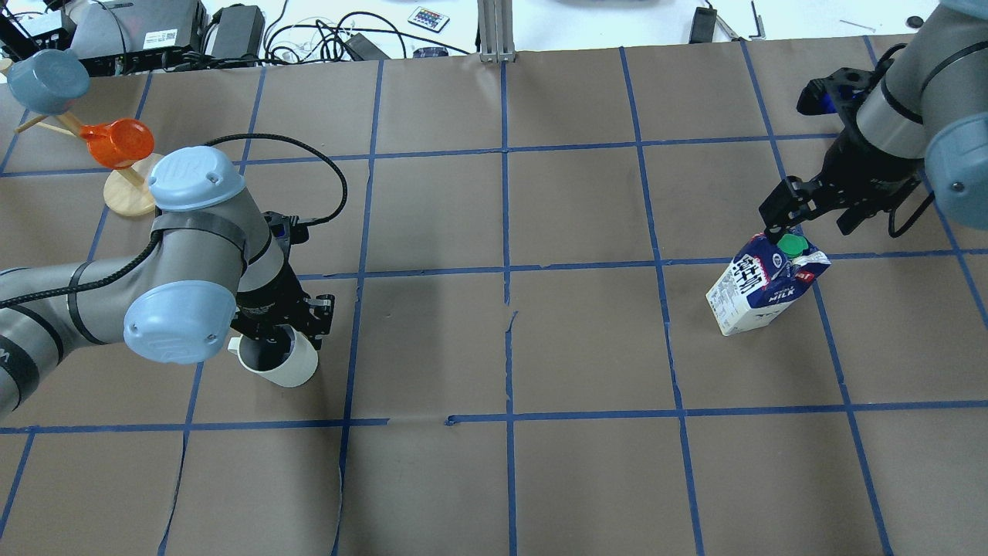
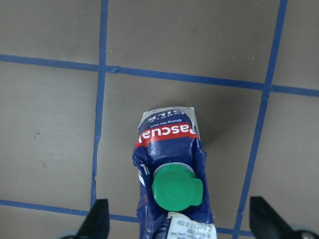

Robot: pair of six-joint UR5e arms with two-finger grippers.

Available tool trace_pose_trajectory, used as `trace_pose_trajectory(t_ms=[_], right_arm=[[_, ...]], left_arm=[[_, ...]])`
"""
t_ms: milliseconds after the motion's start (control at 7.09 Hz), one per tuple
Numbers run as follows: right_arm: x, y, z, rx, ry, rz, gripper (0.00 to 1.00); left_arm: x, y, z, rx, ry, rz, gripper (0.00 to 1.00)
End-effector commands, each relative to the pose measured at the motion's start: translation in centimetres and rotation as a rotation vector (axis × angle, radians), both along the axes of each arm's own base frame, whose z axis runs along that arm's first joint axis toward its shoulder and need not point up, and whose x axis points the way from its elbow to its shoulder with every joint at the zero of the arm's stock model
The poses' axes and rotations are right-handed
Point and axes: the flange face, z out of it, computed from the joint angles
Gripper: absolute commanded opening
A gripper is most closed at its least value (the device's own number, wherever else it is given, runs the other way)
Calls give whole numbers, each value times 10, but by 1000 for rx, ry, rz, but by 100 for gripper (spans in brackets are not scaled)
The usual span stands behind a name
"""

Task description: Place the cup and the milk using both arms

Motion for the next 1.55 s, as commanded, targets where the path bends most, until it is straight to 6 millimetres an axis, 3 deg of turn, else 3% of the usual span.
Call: trace_pose_trajectory(t_ms=[0,282,423,564,705,846,987,1269,1410], right_arm=[[7,9,-32,-7,6,8,100],[4,9,-40,0,40,12,99],[3,7,-36,-18,42,8,86],[4,6,-35,-24,35,-2,79],[4,6,-36,-27,34,-2,55],[4,5,-34,-30,34,1,34],[4,4,-33,-35,36,3,21],[3,-5,-14,-73,38,2,19],[3,-11,1,-96,34,3,19]], left_arm=[[2,-4,3,-8,-1,4,0],[19,-13,13,-34,-9,49,0],[18,-26,23,-47,-15,104,0],[13,-32,29,-59,-11,252,0],[-4,-33,29,-67,-1,297,0],[-34,-36,36,-86,-27,418,0],[-80,-35,51,-115,-41,489,0],[-162,-27,60,-78,28,632,0],[-184,-26,60,-74,39,673,0]])
